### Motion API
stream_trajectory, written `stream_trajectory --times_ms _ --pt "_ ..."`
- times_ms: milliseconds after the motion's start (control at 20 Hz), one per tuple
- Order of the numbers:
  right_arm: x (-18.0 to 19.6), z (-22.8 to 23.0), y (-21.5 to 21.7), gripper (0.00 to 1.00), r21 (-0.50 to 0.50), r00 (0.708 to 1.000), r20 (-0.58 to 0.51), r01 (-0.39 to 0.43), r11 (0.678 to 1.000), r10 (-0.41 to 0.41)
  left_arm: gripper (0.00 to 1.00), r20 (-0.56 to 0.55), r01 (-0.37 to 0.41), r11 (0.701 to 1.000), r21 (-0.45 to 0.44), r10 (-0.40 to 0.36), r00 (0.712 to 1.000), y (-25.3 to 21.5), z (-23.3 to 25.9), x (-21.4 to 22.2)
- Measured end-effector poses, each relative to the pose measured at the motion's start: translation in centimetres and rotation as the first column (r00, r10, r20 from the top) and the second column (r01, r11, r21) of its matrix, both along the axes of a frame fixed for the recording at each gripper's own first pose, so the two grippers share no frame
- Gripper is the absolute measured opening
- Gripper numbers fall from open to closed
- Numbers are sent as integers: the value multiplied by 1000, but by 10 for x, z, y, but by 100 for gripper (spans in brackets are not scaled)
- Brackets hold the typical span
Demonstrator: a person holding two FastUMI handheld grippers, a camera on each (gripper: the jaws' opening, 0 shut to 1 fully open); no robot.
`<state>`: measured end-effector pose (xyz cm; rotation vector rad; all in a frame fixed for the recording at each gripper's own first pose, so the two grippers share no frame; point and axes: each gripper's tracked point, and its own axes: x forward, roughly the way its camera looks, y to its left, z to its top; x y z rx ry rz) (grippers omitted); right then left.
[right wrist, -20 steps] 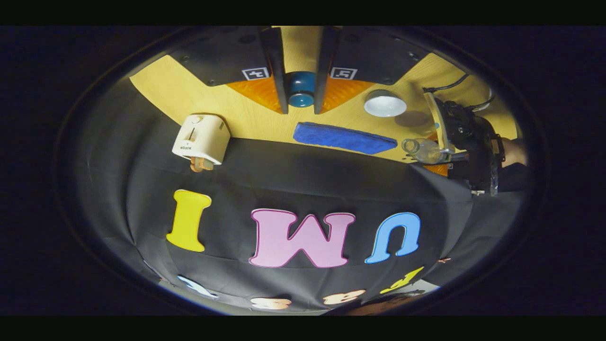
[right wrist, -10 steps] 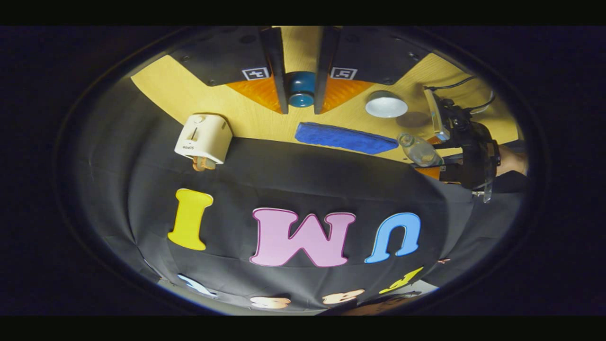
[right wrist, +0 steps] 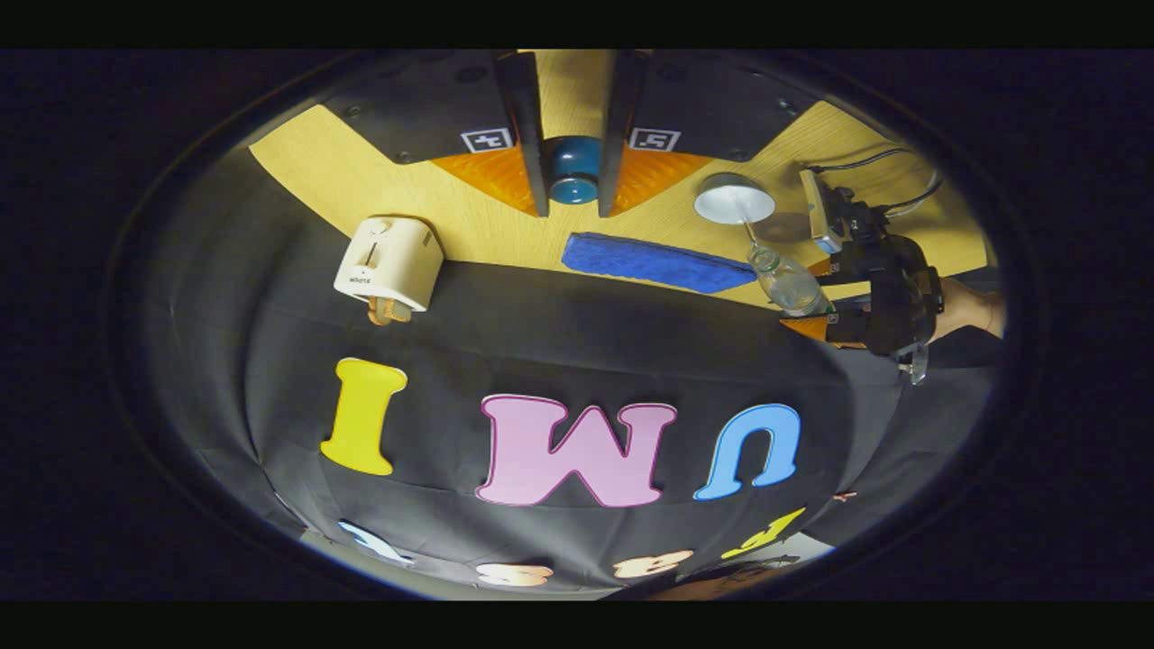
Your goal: Open the teacup lid with one hand, grasp the water bottle and pour water into the teacup with the other hand; after pouring, place the water bottle on the coaster and then close the teacup lid.
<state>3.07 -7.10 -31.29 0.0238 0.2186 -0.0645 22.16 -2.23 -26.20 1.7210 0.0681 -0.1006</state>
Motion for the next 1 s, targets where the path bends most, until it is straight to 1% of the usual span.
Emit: stream_trajectory --times_ms 50,100,200,300,350,550,600,650,700,750,1000 --pt "0 1 0 36 1 1000 1 1 1000 -1 75 3 -1 1000 3 1 1000 1 0 1" --pt "1 1 0 32 0 1000 4 2 1000 -2 75 7 0 1000 7 0 1000 3 3 1" --pt "0 2 -1 32 -7 1000 5 0 1000 0 75 20 5 1000 21 -6 1000 3 6 2" --pt "0 4 0 36 -14 1000 7 -6 1000 6 74 33 11 999 34 -12 999 3 9 3" --pt "0 4 0 32 -16 1000 8 -7 1000 7 75 38 15 999 40 -17 999 2 10 4" --pt "0 7 -1 32 -24 1000 17 -9 1000 9 74 58 44 997 66 -48 997 0 15 7" --pt "0 8 -1 34 -29 1000 20 -7 1000 7 74 64 54 995 79 -59 996 0 17 9" --pt "-1 10 -1 36 -32 1000 23 -6 999 7 70 70 63 993 95 -70 995 0 19 10" --pt "-1 10 -2 36 -35 1000 24 -5 999 6 70 77 67 992 108 -76 994 1 22 13" --pt "-1 10 0 36 -35 1000 25 -7 999 8 74 81 71 991 113 -81 993 1 24 15" --pt "-2 12 1 36 -37 1000 26 -10 999 11 74 114 94 984 152 -112 987 2 34 20"
